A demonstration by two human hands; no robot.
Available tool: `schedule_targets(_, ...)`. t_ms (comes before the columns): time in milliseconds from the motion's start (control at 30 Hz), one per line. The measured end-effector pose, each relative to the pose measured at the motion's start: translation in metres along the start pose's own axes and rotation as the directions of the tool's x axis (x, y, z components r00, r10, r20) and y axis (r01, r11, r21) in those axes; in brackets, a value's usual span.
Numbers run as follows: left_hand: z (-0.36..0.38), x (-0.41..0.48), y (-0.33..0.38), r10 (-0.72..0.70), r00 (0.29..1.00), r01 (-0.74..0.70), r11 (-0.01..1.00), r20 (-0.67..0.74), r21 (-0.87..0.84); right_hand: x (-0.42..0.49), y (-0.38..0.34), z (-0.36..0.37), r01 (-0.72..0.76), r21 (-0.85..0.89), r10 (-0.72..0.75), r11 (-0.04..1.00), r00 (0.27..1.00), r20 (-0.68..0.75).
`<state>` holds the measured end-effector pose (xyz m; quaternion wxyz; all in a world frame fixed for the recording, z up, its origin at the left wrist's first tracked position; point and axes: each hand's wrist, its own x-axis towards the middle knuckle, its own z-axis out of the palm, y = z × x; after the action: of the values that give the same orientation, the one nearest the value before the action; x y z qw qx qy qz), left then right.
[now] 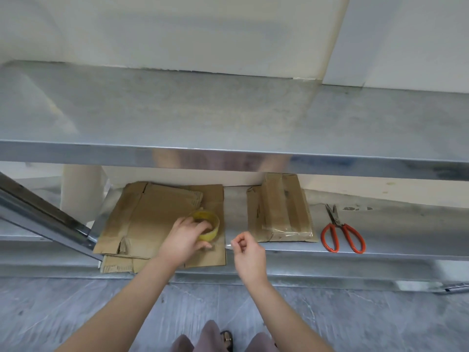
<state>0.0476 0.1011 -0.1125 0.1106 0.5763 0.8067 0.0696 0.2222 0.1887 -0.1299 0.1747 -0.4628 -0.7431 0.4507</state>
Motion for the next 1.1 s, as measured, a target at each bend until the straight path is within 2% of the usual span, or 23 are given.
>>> schedule_targets(100, 0.011, -0.006, -0.002, 0.040, 0.999, -0.039, 0.999, -0.034, 0.031, 0.009, 0.002, 0.006, -0.026, -0.167, 0.032, 0.986, 0.999, 0.030)
schedule_targets(200, 0.023, -0.009, 0.004, -0.017, 0.997, 0.016, 1.000, -0.076, -0.004, 0.019, 0.002, 0.015, -0.028, -0.401, 0.037, 0.916, 0.999, 0.015)
schedule_targets(333, 0.029, -0.003, 0.012, -0.038, 0.994, 0.029, 0.995, -0.098, -0.098, 0.033, 0.006, 0.016, -0.098, -0.474, 0.120, 0.875, 0.993, 0.015)
schedule_targets(600, 0.031, -0.007, 0.009, 0.011, 0.998, -0.017, 0.995, -0.065, -0.097, 0.034, 0.012, 0.022, -0.004, -0.572, 0.074, 0.820, 0.992, 0.098)
schedule_targets(667, 0.028, -0.009, 0.008, 0.023, 0.998, -0.028, 0.996, -0.062, -0.085, 0.026, 0.010, 0.016, 0.085, -0.564, -0.021, 0.821, 0.993, 0.120)
schedule_targets(733, 0.024, -0.010, 0.009, 0.040, 0.996, -0.043, 0.998, -0.084, -0.035, 0.011, 0.008, 0.004, 0.227, -0.528, -0.187, 0.818, 0.974, 0.129)
schedule_targets(867, 0.014, -0.011, 0.029, 0.156, 0.973, -0.138, 0.984, -0.171, 0.111, -0.017, 0.004, -0.024, 0.426, -0.548, -0.474, 0.720, 0.879, 0.060)
schedule_targets(933, 0.009, -0.009, 0.045, 0.187, 0.963, -0.165, 0.979, -0.196, 0.121, -0.024, 0.004, -0.040, 0.425, -0.587, -0.510, 0.689, 0.860, 0.025)
schedule_targets(1100, 0.009, -0.008, 0.103, 0.219, 0.958, -0.212, 0.976, -0.186, 0.056, -0.031, 0.027, -0.094, 0.295, -0.676, -0.453, 0.675, 0.889, -0.064)
